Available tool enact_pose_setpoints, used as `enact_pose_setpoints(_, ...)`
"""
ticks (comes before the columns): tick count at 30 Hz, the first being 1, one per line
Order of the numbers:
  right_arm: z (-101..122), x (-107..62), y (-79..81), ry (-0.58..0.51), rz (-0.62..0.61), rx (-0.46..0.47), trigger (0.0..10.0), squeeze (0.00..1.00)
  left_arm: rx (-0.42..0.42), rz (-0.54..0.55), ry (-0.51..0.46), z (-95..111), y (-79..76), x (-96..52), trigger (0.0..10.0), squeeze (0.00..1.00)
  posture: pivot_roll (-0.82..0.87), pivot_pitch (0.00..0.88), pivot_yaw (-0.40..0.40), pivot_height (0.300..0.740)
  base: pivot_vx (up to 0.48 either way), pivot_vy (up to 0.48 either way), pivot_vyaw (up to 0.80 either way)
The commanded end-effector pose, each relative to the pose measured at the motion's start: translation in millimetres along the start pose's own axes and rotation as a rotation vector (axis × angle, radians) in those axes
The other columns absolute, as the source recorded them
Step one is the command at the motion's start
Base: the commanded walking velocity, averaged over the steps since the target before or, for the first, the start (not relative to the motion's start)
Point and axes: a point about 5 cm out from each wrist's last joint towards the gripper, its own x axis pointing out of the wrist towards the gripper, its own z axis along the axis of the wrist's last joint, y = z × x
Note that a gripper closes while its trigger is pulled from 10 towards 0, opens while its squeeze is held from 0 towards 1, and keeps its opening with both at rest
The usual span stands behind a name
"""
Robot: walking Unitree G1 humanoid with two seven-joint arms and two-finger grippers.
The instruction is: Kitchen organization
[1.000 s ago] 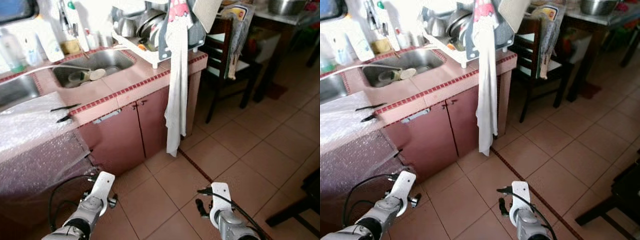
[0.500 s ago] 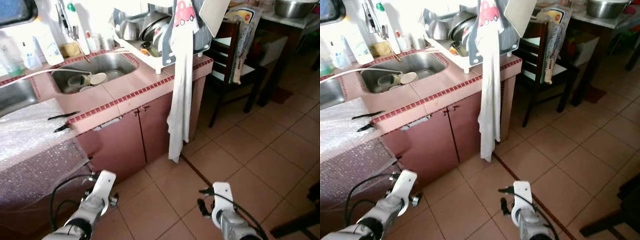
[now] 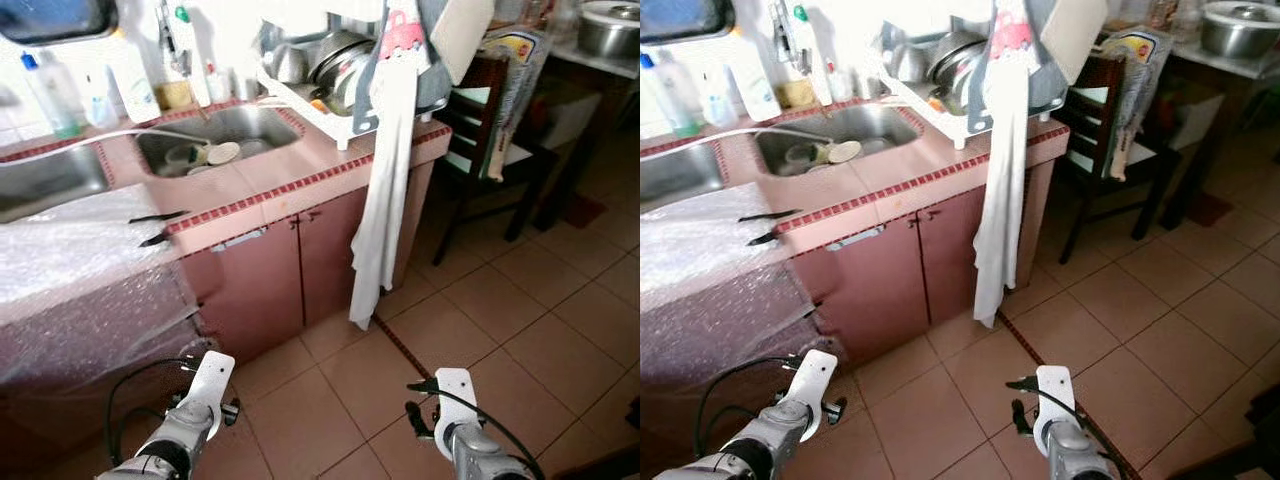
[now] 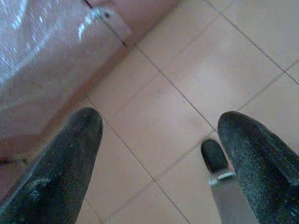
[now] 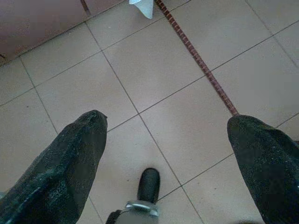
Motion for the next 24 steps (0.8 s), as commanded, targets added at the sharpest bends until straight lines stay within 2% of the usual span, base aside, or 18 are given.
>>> enact_pose_setpoints(1,3.2,0.5,-0.7,-0.005,-0.003,-0.002,10.0,0.00,-0.020,0.012,0.007,1.2,1.4,0.0,10.0,0.00,-0.01,0.000,0.028,0.740,0.000,0.000,0.00)
enact_pose_setpoints(6,12.3,1.6,-3.6,-0.031,-0.010,-0.011,10.0,0.00,-0.019,0.004,0.011,1.6,-1.4,0.1,10.0,0.00,-0.01,0.000,0.018,0.740,0.000,0.000,0.00)
enact_pose_setpoints(7,13.5,1.7,-4.3,-0.034,-0.014,-0.009,10.0,0.00,0.010,0.004,-0.003,3.8,-1.4,0.1,10.0,0.00,-0.02,0.000,0.018,0.740,0.000,0.000,0.00)
enact_pose_setpoints(9,15.0,1.8,-4.7,-0.040,-0.015,-0.011,10.0,0.00,0.003,0.005,-0.020,6.0,-2.2,0.1,10.0,0.00,-0.02,0.000,0.020,0.740,0.000,0.000,0.00)
enact_pose_setpoints(16,12.7,1.5,-2.9,-0.038,-0.010,-0.018,10.0,0.00,0.020,-0.005,-0.029,9.1,-3.8,0.1,10.0,0.00,-0.03,0.000,0.026,0.740,0.000,0.000,0.00)
enact_pose_setpoints(24,7.5,0.9,-1.9,-0.026,-0.010,-0.023,10.0,0.00,0.025,-0.006,-0.028,8.9,-3.4,0.1,10.0,0.00,-0.03,0.000,0.034,0.740,0.000,-0.365,0.00)
